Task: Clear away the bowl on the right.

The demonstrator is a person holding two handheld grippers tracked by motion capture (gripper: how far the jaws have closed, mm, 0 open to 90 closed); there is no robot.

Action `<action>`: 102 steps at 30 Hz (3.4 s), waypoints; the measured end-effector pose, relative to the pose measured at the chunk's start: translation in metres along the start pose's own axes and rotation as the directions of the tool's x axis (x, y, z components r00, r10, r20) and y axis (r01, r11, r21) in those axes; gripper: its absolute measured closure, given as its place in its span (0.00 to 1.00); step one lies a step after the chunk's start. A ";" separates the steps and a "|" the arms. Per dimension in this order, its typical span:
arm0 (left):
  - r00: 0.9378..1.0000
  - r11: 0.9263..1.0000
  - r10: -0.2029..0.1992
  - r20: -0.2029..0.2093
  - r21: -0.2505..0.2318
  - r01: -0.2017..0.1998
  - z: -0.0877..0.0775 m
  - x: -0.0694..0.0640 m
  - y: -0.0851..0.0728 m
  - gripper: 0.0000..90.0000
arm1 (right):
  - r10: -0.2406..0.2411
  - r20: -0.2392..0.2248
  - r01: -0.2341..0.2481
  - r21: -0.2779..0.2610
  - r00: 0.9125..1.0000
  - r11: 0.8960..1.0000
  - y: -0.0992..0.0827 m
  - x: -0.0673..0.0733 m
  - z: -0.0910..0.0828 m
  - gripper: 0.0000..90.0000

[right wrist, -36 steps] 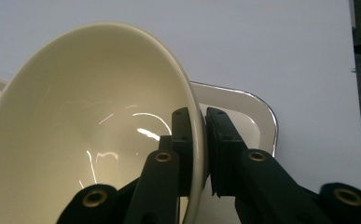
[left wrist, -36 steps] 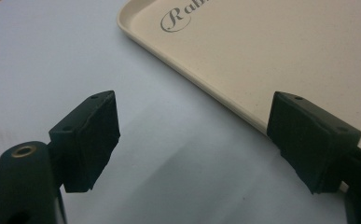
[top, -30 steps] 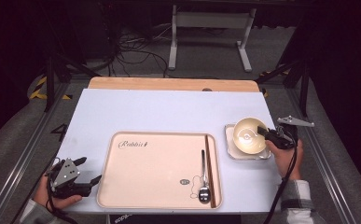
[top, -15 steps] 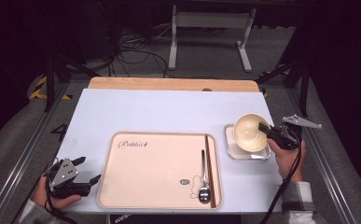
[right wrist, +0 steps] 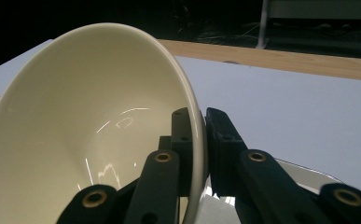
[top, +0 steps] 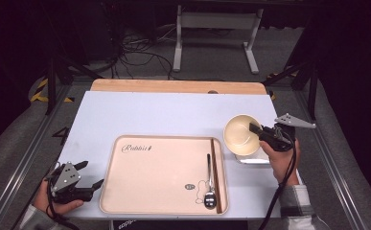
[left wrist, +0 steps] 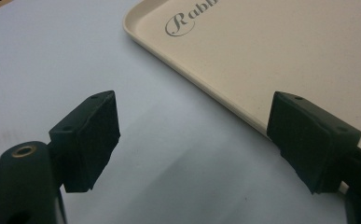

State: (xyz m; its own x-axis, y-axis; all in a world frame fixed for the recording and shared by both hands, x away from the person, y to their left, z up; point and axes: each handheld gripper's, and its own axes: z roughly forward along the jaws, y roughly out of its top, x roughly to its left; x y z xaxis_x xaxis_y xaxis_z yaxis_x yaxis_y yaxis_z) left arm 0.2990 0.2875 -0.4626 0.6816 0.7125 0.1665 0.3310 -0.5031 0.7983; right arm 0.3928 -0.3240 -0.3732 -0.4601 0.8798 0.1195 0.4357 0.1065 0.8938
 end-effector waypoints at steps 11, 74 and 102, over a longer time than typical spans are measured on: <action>1.000 1.000 0.003 0.001 0.004 -0.003 0.001 0.001 0.000 0.20 | -0.061 -0.100 0.067 0.057 0.993 0.996 0.007 0.054 0.044 0.92; 1.000 1.000 -0.006 -0.002 -0.006 0.006 -0.002 0.002 -0.001 0.20 | -0.105 -0.238 0.160 0.222 0.965 0.962 0.007 0.113 0.134 0.67; 0.999 0.999 -0.031 0.030 -0.006 0.031 0.000 0.006 -0.002 0.21 | -0.204 -0.235 0.234 0.107 0.950 0.966 0.011 0.066 0.050 0.54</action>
State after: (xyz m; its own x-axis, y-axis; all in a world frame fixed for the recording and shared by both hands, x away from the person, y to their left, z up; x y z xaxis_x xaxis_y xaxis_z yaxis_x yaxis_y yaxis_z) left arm 0.3029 0.2924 -0.4631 0.6900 0.7130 0.1244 0.3485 -0.4779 0.8063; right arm 0.4056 -0.2417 -0.3768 -0.7080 0.7054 0.0325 0.3962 0.3586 0.8452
